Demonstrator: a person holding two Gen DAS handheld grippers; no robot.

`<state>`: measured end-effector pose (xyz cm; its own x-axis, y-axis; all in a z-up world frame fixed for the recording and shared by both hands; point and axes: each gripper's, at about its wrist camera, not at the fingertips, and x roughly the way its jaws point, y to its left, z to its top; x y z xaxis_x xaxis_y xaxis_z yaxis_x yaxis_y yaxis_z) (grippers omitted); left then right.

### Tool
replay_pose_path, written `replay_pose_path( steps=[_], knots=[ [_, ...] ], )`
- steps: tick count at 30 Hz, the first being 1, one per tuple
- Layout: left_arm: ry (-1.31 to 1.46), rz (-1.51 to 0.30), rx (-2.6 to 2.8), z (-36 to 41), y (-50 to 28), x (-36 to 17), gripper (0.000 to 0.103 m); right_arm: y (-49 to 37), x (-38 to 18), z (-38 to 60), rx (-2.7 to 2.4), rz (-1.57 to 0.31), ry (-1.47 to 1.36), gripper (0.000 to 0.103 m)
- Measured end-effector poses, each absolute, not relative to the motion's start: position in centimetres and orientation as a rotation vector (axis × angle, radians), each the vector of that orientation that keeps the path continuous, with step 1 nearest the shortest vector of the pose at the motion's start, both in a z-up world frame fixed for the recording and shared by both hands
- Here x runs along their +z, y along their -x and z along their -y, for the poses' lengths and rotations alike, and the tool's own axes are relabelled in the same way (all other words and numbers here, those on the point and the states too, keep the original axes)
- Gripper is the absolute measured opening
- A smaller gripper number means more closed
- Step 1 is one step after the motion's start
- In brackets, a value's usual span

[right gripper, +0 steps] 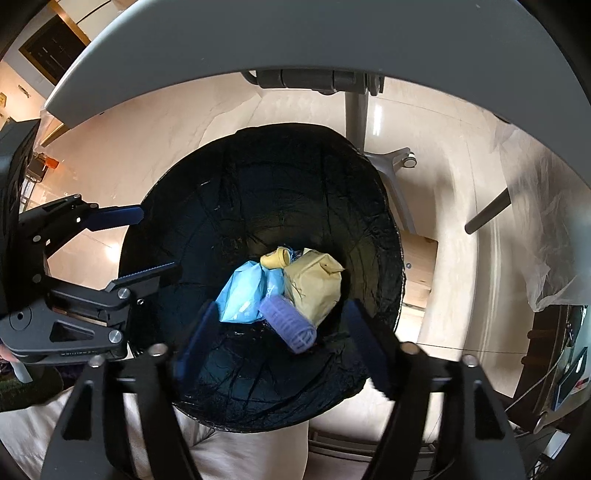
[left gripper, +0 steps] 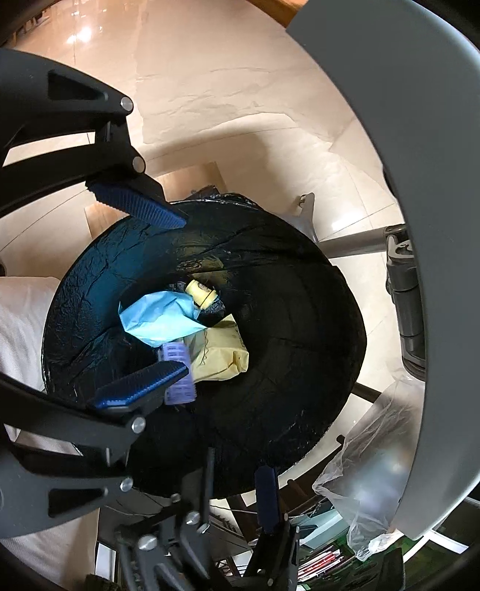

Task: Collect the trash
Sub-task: 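Open both tools to drop the roller and cup into the bin, then raise both open tools back up above the table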

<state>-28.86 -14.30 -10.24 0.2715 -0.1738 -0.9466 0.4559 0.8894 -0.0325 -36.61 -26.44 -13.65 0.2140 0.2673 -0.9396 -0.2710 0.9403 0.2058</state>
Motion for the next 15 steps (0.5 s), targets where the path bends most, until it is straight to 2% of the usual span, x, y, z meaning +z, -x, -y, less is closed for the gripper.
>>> replay_pose_path(
  steps=[2, 4, 6, 15],
  knots=[
    [-0.254, -1.233, -0.43, 14.2, 28.7, -10.3, 0.075, 36.7, -13.7, 26.4, 0.373, -1.304, 0.008, 0.077],
    [-0.233, -1.238, -0.436, 14.1, 28.6, -10.3, 0.082, 36.8, -14.0, 26.3, 0.358, -1.305, 0.024, 0.083],
    [-0.215, -1.234, -0.438, 14.0, 28.6, -10.3, 0.085, 36.8, -14.1, 26.3, 0.365, -1.301, 0.022, 0.083],
    [-0.18, -1.194, -0.421, 13.3, 29.4, -8.4, 0.085, 38.5, -12.1, 27.3, 0.423, -1.168, 0.013, 0.083]
  ],
)
